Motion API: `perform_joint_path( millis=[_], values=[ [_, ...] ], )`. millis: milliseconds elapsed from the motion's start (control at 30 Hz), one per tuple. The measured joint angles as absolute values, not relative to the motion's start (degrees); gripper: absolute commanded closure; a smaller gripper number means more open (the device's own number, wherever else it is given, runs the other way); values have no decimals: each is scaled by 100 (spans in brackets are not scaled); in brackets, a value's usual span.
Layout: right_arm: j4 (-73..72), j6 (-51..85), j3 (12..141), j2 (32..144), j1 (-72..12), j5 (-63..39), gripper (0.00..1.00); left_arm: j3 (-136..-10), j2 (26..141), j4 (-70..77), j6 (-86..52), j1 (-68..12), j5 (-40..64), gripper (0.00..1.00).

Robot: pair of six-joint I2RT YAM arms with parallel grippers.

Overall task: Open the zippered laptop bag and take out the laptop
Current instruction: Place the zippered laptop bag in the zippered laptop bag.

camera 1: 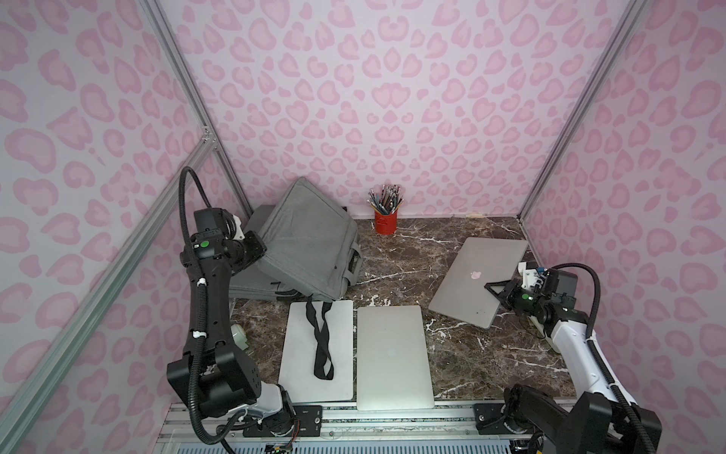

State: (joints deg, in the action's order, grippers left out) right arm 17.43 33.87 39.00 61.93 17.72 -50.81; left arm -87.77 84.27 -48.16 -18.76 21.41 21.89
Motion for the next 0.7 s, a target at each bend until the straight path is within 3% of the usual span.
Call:
perform_joint_path(
  millis=[267,700],
  values=[
    [1586,3476,3900,6259,1656,-5061,100,-8875,8750,-4814,-1791,2775,2075,97],
    [1461,3498,3785,6451,1426,-5061,100,-9074,9898,-4836,-1201,2808,51,66]
  ],
)
